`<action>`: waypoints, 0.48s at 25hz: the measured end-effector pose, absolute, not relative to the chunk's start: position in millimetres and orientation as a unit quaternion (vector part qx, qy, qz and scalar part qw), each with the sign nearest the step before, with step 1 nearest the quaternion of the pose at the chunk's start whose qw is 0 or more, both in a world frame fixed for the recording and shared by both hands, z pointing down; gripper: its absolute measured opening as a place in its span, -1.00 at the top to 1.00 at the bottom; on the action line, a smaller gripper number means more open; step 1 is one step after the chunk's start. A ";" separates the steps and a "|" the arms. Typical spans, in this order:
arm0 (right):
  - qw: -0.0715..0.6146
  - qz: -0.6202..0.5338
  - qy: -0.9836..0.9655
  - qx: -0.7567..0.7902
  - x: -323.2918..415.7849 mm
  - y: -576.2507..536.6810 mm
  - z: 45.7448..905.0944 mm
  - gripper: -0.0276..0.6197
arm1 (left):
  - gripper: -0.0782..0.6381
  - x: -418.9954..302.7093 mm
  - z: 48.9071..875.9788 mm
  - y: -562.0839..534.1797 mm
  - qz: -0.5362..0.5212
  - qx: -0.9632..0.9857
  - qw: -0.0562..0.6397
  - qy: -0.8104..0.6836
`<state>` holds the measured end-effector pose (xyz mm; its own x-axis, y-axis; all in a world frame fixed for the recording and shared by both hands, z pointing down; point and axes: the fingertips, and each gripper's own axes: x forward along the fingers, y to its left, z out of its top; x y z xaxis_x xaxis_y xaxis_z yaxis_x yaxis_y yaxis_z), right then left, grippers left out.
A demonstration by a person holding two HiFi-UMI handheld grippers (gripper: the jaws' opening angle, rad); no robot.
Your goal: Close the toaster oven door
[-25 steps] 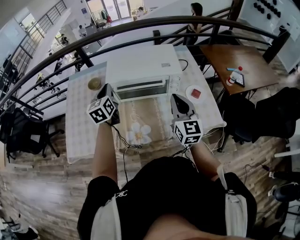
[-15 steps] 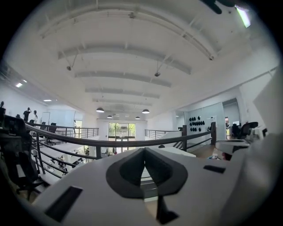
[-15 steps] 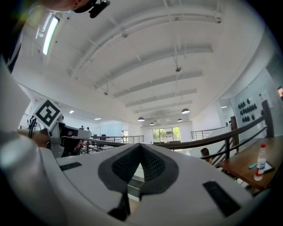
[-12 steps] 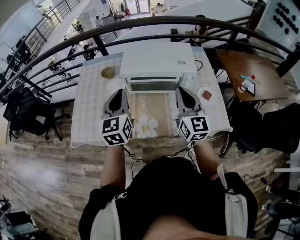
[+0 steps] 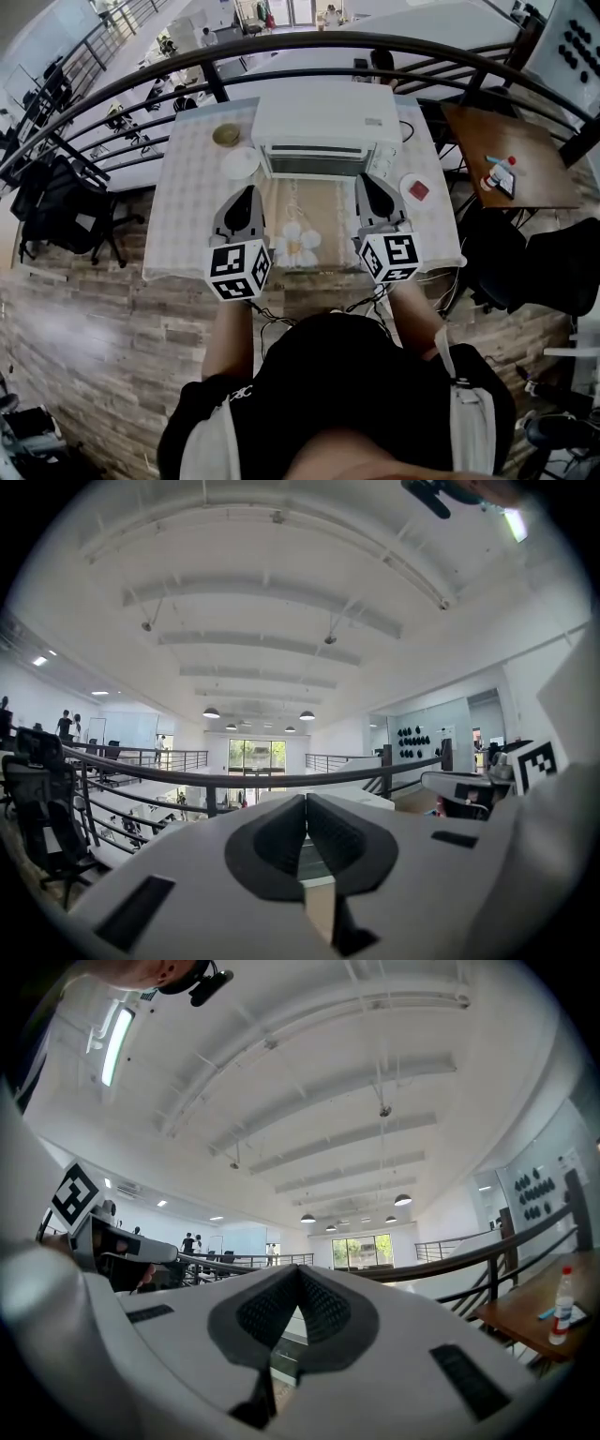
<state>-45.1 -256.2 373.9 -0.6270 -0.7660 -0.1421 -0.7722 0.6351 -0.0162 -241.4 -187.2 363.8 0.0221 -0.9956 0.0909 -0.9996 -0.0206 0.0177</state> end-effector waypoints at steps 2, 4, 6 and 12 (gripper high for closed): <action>0.067 0.024 0.901 -0.427 -46.4 -254.8 373.2 0.91 | 0.74 -241.5 364.3 -183.5 0.030 0.712 0.033 -0.701; 0.065 0.024 0.902 -0.427 -48.9 -254.0 373.4 0.91 | 0.74 -242.8 364.2 -181.2 0.032 0.710 0.028 -0.703; 0.063 0.025 0.902 -0.426 -51.0 -253.5 374.4 0.91 | 0.74 -244.3 363.9 -180.1 0.032 0.709 0.027 -0.704; 0.060 0.027 0.904 -0.422 -54.3 -253.6 375.7 0.91 | 0.74 -246.4 363.8 -178.5 0.029 0.706 0.028 -0.707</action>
